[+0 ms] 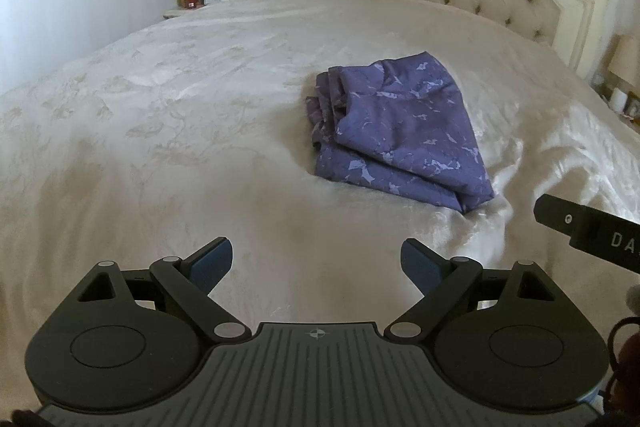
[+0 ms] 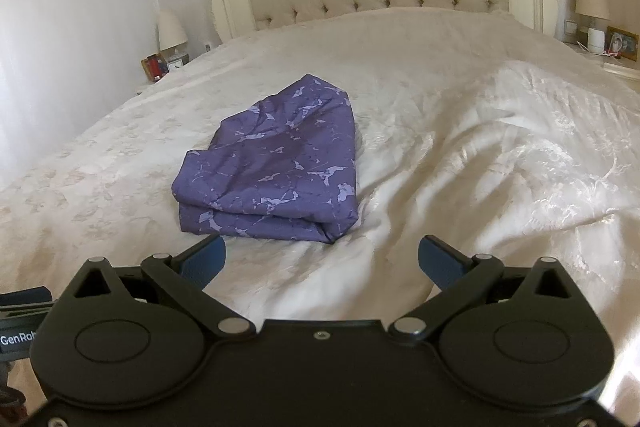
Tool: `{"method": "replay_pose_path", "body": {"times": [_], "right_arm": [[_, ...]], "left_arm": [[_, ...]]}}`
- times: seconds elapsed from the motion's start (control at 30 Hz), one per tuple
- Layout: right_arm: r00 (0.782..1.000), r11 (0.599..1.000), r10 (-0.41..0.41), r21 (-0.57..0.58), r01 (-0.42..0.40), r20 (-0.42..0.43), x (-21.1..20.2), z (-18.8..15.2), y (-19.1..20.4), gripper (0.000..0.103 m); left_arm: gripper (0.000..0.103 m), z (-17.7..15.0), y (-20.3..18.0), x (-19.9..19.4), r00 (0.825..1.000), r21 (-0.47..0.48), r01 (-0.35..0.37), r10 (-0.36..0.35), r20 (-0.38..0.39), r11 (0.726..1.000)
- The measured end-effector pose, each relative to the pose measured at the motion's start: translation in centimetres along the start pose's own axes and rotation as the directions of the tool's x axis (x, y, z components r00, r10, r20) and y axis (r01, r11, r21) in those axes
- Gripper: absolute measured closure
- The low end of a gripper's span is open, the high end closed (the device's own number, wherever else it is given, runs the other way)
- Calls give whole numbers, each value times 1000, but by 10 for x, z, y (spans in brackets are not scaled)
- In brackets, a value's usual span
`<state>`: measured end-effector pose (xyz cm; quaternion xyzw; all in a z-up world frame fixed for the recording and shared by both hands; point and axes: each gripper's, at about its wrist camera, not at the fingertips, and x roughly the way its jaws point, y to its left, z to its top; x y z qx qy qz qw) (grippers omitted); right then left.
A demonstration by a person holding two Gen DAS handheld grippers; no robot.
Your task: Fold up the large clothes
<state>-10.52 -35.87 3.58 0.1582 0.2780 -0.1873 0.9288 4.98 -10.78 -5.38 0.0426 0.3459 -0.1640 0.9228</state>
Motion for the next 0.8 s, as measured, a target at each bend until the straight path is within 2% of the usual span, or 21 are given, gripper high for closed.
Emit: {"method": "replay_pose_path", "body": {"times": [0.8], "right_arm": [[1000, 999, 18, 48, -18, -2, -6, -7, -4, 1]], "left_arm": [[11, -3, -9, -7, 1000, 29, -2, 2, 5, 1000]]}}
